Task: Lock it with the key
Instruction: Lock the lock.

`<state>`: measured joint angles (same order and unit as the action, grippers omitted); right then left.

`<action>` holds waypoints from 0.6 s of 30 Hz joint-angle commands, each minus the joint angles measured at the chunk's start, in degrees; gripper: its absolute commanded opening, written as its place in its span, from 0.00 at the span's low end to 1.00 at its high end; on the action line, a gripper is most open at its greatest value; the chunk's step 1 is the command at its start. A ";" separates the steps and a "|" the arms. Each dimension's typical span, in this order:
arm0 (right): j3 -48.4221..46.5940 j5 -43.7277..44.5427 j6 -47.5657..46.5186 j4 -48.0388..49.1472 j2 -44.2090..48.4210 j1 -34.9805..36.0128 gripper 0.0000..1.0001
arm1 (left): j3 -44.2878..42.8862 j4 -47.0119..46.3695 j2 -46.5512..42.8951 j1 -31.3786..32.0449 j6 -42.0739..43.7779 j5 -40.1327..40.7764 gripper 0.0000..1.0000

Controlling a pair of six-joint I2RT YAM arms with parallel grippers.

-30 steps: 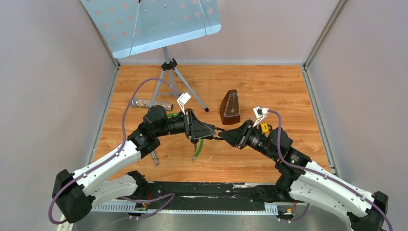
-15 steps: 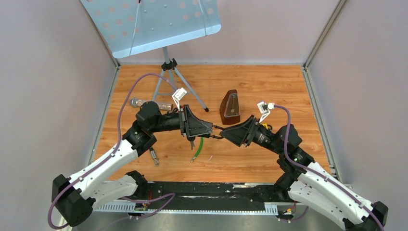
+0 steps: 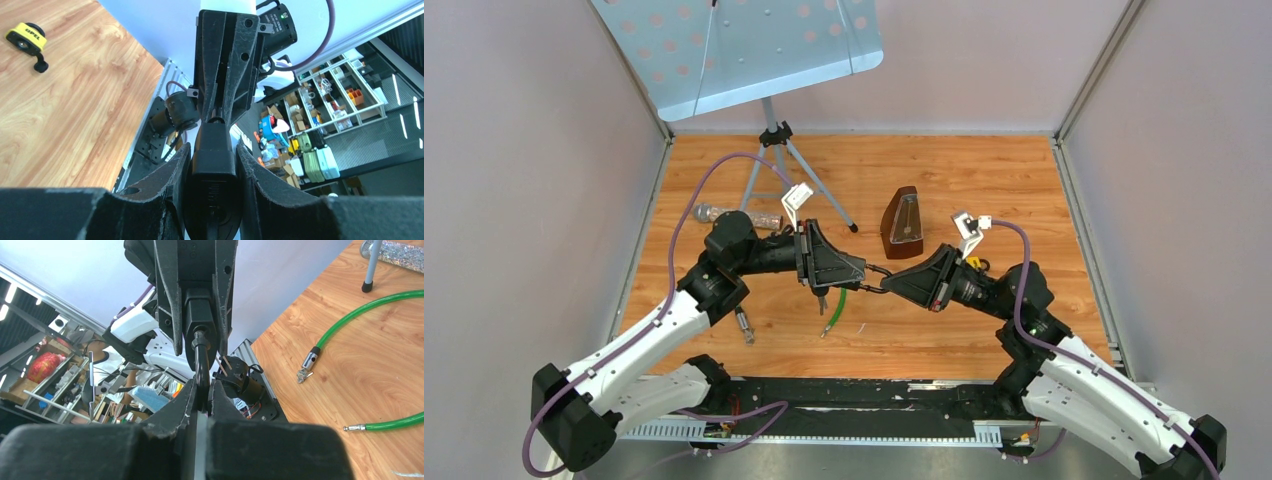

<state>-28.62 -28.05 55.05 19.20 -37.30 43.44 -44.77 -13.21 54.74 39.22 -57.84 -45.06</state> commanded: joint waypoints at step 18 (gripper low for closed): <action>-7.18 -5.64 -1.87 10.11 -13.48 3.09 0.00 | -0.67 -9.01 3.69 1.40 0.32 -6.44 0.00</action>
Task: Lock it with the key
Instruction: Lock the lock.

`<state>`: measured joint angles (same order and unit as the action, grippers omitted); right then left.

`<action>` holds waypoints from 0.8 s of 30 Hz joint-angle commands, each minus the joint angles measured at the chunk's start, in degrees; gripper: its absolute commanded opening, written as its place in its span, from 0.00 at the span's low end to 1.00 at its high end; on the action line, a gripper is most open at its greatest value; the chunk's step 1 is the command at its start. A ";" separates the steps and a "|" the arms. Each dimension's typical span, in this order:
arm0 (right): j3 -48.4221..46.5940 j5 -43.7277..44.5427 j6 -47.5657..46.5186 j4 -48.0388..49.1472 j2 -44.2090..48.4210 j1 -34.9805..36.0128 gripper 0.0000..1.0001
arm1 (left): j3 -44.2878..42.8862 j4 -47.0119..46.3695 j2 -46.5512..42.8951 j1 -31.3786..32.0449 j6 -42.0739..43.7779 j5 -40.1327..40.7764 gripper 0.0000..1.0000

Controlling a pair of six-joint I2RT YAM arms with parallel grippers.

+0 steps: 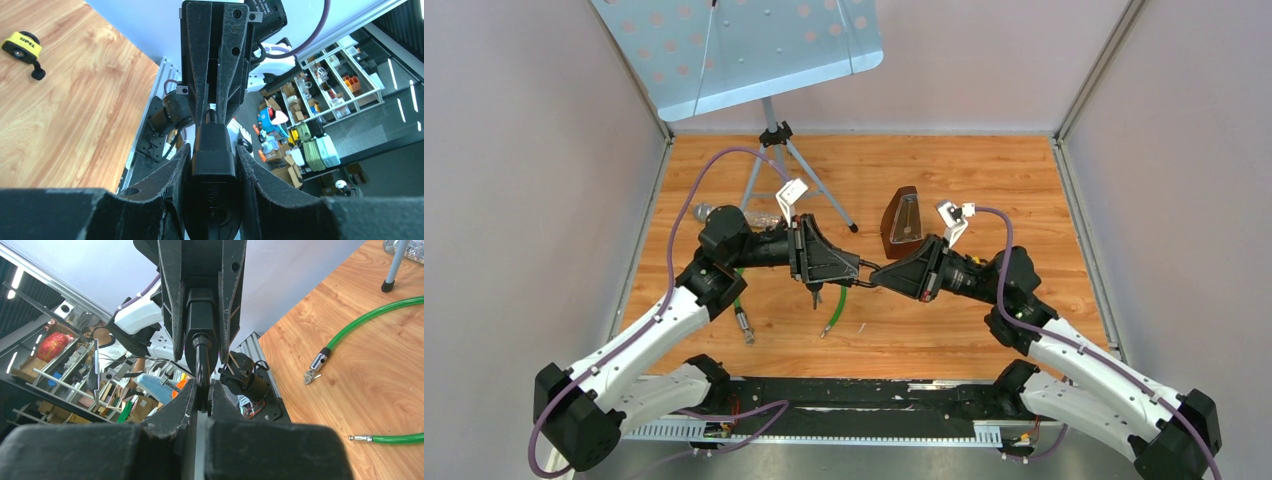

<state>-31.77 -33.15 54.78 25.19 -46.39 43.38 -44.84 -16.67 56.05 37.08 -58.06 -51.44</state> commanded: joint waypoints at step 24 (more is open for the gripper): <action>-8.19 6.60 -6.93 4.22 -8.79 11.20 0.00 | -1.01 -1.05 8.40 8.85 4.56 7.81 0.00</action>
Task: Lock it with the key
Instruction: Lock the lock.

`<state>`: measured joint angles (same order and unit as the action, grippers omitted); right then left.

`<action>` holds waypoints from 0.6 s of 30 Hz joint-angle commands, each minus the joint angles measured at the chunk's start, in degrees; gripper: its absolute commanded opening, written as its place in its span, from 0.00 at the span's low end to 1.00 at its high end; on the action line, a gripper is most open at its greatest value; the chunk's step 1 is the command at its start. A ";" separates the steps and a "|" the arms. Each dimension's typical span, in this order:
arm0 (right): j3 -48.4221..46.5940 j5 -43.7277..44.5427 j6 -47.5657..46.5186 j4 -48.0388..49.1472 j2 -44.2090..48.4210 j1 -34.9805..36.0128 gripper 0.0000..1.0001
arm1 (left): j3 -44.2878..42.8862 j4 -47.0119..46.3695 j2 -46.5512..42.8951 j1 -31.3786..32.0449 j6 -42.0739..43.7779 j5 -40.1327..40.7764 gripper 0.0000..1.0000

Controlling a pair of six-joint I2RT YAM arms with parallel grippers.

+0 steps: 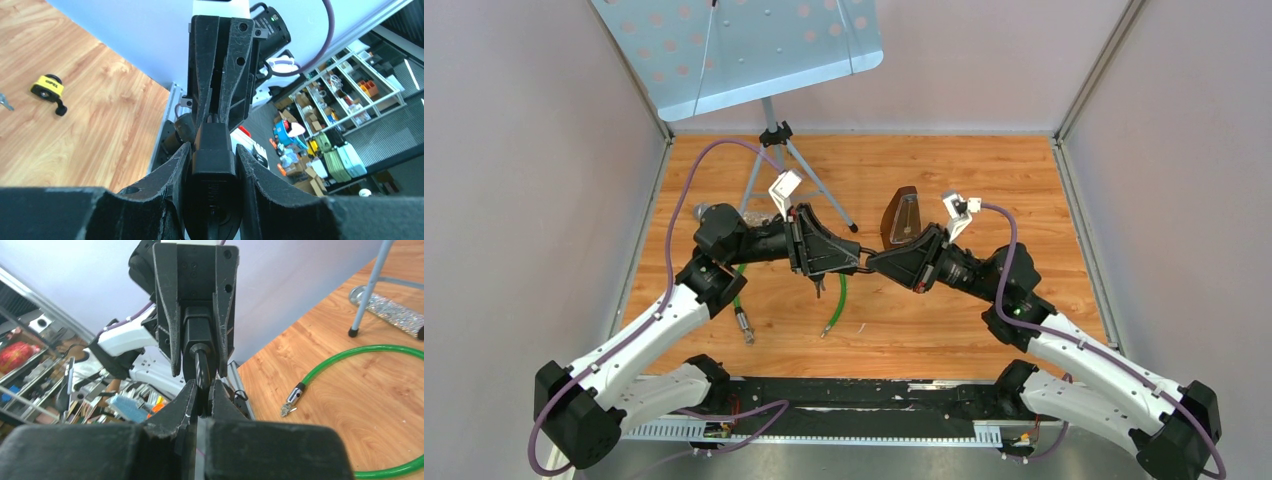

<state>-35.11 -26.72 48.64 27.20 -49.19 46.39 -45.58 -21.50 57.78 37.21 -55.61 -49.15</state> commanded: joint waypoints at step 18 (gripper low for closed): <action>1.82 23.75 10.05 -11.99 7.96 6.75 0.74 | 5.22 -2.05 -5.84 2.93 -11.11 20.29 0.00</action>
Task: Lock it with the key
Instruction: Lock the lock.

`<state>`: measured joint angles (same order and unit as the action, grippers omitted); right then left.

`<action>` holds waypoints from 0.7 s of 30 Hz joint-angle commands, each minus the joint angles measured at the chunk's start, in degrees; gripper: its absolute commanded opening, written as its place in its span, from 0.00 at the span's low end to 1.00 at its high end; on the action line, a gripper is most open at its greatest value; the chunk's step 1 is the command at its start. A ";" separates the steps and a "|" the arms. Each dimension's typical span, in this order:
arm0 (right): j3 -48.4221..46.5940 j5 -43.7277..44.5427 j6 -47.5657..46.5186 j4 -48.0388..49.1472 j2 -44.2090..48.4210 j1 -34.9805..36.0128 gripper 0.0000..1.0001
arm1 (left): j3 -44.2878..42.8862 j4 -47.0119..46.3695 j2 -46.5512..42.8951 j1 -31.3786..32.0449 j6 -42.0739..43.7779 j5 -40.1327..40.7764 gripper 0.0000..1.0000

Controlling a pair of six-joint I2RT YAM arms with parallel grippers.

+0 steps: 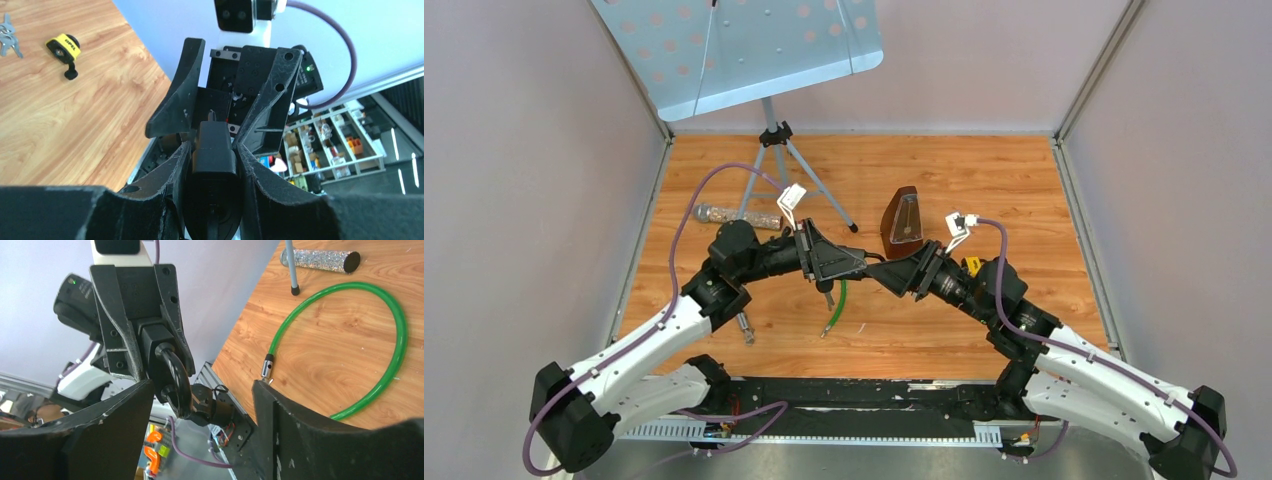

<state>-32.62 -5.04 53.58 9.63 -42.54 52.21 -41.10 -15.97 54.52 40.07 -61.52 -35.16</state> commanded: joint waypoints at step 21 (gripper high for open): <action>-3.86 2.80 7.16 12.54 -4.11 0.88 0.38 | 2.30 -13.24 -5.52 0.11 -10.81 9.03 0.02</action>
<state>-33.52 -1.56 61.25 18.76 -45.08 52.80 -37.82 -21.02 50.52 40.16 -70.26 -26.70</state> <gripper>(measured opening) 0.406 0.418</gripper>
